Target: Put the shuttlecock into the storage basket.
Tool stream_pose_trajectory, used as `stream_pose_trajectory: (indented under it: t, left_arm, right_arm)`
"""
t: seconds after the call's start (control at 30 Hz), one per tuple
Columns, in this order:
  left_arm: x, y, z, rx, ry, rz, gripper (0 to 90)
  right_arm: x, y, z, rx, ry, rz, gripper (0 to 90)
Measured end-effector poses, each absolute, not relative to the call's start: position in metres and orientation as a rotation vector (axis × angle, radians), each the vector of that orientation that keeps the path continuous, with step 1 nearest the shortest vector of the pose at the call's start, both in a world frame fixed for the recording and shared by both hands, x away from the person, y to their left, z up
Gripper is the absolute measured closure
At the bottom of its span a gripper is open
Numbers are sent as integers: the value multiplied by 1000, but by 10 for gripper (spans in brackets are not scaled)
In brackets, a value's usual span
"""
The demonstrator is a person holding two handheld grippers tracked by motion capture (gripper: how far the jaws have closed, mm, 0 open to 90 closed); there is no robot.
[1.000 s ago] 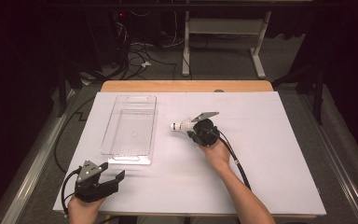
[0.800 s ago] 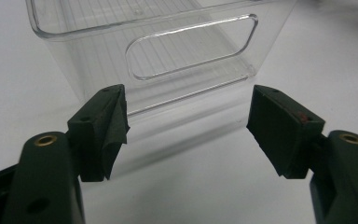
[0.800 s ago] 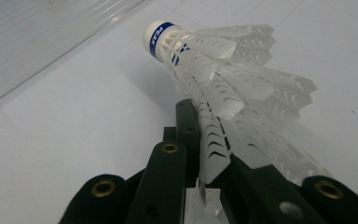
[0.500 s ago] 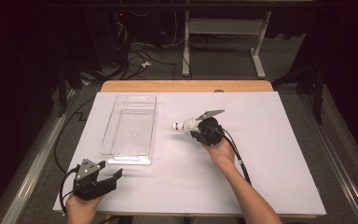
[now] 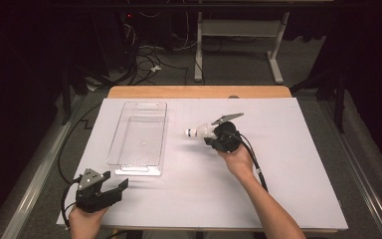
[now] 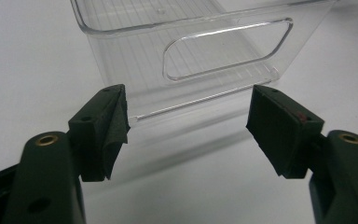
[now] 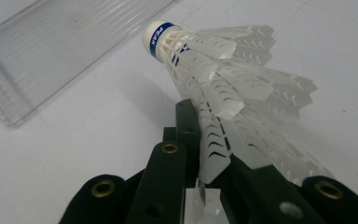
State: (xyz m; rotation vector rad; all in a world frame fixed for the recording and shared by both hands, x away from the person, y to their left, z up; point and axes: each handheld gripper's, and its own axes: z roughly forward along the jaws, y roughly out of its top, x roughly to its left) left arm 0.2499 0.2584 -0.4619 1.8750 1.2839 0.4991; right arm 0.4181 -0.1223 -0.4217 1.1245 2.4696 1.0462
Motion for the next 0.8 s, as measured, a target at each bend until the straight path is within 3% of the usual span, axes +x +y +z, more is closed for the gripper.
stream_pose_trajectory:
  t: [0.8]
  left_arm:
    - [250,257,-462,1870,1281,490,305]
  right_arm:
    - [423,-113,-410,1122,2505,1092,891]
